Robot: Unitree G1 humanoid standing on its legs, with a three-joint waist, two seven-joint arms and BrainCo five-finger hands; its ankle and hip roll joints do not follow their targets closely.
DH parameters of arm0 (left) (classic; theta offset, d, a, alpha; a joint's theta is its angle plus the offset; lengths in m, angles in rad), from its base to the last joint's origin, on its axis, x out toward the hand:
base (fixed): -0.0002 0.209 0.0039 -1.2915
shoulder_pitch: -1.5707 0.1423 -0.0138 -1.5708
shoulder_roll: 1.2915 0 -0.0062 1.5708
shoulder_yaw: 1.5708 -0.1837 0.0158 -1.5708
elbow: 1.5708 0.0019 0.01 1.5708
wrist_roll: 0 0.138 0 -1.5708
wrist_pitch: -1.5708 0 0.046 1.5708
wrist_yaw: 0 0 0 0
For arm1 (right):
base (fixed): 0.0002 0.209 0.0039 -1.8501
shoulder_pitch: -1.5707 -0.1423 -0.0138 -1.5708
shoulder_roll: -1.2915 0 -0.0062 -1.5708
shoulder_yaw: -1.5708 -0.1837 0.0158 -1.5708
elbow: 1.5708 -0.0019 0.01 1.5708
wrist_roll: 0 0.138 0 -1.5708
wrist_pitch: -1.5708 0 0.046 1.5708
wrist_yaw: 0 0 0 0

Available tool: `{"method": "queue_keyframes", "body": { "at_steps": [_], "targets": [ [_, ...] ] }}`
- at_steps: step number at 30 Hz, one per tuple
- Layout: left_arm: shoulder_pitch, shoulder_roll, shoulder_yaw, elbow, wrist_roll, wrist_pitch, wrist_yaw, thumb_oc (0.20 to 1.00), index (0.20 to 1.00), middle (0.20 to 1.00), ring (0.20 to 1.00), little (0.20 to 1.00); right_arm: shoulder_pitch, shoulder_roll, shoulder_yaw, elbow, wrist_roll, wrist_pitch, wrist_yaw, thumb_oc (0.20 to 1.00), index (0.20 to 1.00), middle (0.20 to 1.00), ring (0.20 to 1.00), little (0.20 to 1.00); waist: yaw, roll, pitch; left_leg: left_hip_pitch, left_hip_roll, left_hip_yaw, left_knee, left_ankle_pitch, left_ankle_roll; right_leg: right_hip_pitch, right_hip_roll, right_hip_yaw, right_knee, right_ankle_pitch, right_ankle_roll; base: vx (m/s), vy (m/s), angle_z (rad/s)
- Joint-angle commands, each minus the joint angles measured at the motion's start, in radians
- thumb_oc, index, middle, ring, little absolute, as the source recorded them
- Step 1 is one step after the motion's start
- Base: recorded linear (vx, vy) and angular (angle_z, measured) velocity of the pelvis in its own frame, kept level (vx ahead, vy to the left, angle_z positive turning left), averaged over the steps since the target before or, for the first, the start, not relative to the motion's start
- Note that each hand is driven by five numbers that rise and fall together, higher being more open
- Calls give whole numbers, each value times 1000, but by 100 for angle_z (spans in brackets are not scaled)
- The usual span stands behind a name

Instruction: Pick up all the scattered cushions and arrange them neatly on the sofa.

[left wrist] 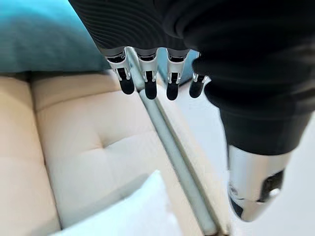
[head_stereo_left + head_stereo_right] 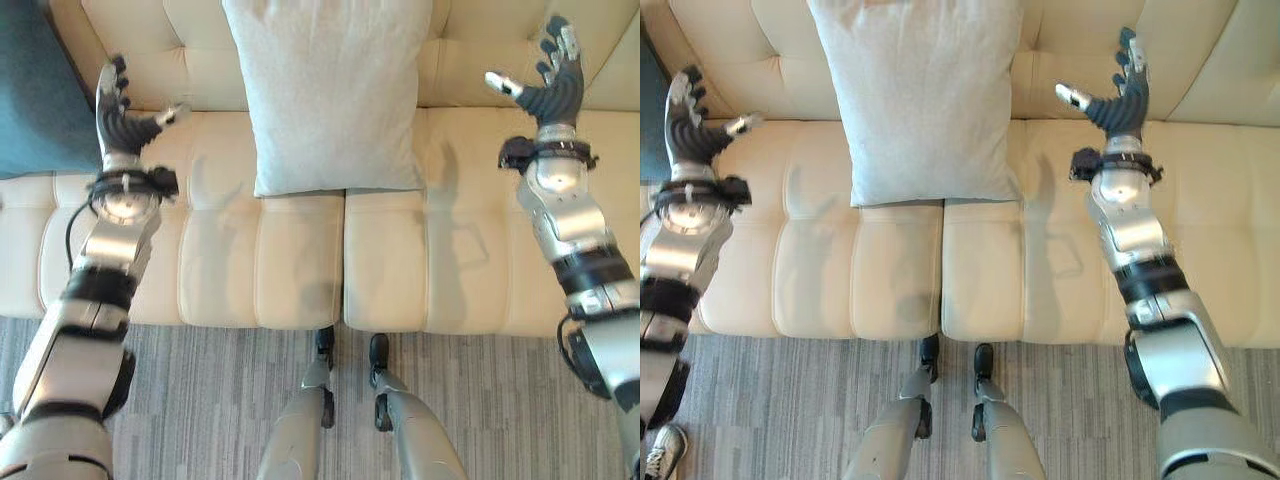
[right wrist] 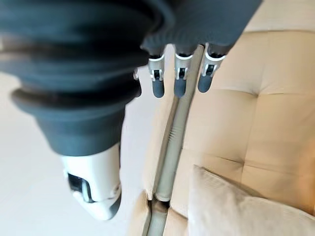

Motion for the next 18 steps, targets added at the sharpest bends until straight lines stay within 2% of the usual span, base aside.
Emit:
{"method": "queue_keyframes", "body": {
  "at_steps": [1,4,5,6,10,14,17,18],
  "targets": [
    [140,-39,12,59,-8,-18,-96,1000,1000,1000,1000,1000,206,-20,-35,7,-80,-42,99,1000,1000,1000,1000,1000,3,-28,-110,91,36,36,-8,-173,-76,52,-115,33,-104,48,136,126,55,2],
    [370,-126,81,9,4,17,-175,1000,1000,1000,1000,1000,439,11,-107,-29,-135,-24,185,1000,1000,1000,1000,1000,-12,-45,-140,155,32,49,-8,-194,-64,112,-120,34,-117,48,141,84,52,-13],
    [371,-126,81,8,4,17,-175,1000,1000,1000,1000,1000,439,11,-107,-29,-135,-24,185,1000,1000,1000,1000,1000,-12,-45,-141,154,32,49,-8,-194,-64,111,-121,34,-118,49,141,63,94,-17],
    [526,-219,115,28,7,46,-232,1000,1000,1000,1000,1000,597,61,-123,27,-173,-4,254,1000,1000,1000,1000,1000,-24,-59,-159,214,29,62,-5,-215,-53,157,-124,43,-115,43,148,33,77,-20],
    [613,-277,116,120,47,81,-272,1000,1000,1000,1000,1000,693,100,-86,135,-257,24,303,1000,1000,1000,1000,1000,-28,-70,-181,253,24,72,2,-225,-45,179,-129,52,-105,48,153,-10,75,-24],
    [649,-301,73,217,80,95,-296,1000,1000,1000,1000,1000,728,144,-33,258,-302,39,315,1000,1000,1000,1000,1000,-31,-83,-174,283,17,90,14,-238,-33,179,-134,77,-83,64,168,-109,89,-19],
    [654,-290,59,247,103,93,-290,1000,1000,1000,1000,1000,719,161,-1,303,-318,45,303,1000,1000,1000,1000,1000,-28,-96,-146,286,10,113,17,-237,-16,149,-138,91,-44,98,191,-308,69,-42],
    [636,-271,55,236,110,92,-274,1000,1000,1000,1000,1000,697,177,18,340,-300,50,296,1000,1000,1000,1000,1000,-14,-92,-106,270,28,125,32,-222,-11,125,-134,54,62,59,183,-389,13,-41]
  ]
}}
